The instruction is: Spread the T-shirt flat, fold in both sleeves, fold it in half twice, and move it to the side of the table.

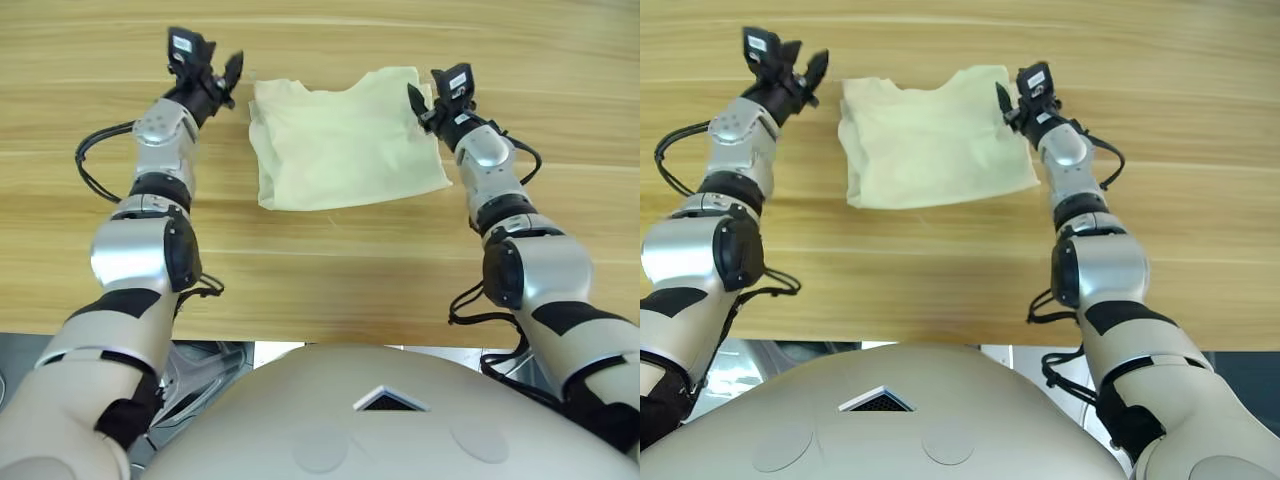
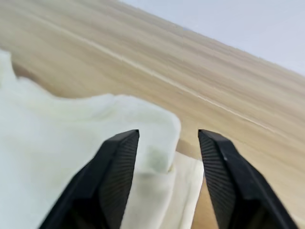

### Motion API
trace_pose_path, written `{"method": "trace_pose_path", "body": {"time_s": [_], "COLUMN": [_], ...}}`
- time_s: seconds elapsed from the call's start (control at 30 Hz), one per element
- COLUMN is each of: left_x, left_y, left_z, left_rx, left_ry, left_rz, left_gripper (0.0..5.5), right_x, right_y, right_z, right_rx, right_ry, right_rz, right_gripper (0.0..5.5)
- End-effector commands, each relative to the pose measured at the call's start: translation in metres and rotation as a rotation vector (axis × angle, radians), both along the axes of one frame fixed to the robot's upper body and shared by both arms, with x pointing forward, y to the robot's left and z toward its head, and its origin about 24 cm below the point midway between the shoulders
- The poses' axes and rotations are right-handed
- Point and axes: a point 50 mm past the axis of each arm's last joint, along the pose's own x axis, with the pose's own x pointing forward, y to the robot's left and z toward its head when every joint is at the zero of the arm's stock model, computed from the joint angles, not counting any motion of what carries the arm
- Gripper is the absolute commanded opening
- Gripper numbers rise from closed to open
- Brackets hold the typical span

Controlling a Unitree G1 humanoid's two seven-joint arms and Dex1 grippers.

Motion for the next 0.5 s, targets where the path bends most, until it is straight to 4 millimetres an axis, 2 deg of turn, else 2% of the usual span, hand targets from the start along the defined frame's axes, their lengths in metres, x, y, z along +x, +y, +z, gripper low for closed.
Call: {"method": "trace_pose_path", "body": {"time_s": [0.03,0.13,0.23,0.3,0.4,0.5], "left_x": [0.007,-0.004,-0.028,-0.043,-0.062,-0.070], "left_y": [0.016,0.018,0.007,0.000,-0.011,-0.019], "left_z": [0.021,0.033,0.025,0.015,0.001,-0.007], "left_rx": [-0.241,-0.301,-0.224,-0.164,-0.118,-0.102], "left_ry": [-0.106,-0.313,-0.451,-0.486,-0.493,-0.480], "left_rz": [0.127,-0.022,-0.261,-0.370,-0.489,-0.522], "left_gripper": [3.14,3.53,4.06,4.30,4.30,4.30], "right_x": [-0.001,-0.012,-0.036,-0.053,-0.075,-0.094], "right_y": [-0.016,-0.037,-0.050,-0.057,-0.073,-0.079], "right_z": [0.002,0.002,-0.008,-0.019,-0.034,-0.047], "right_rx": [0.064,0.052,-0.095,-0.251,-0.443,-0.536], "right_ry": [-0.016,-0.070,-0.097,-0.067,0.009,0.064], "right_rz": [-0.074,-0.067,0.094,0.209,0.317,0.404], "right_gripper": [2.99,3.42,3.99,4.33,4.84,5.30]}}
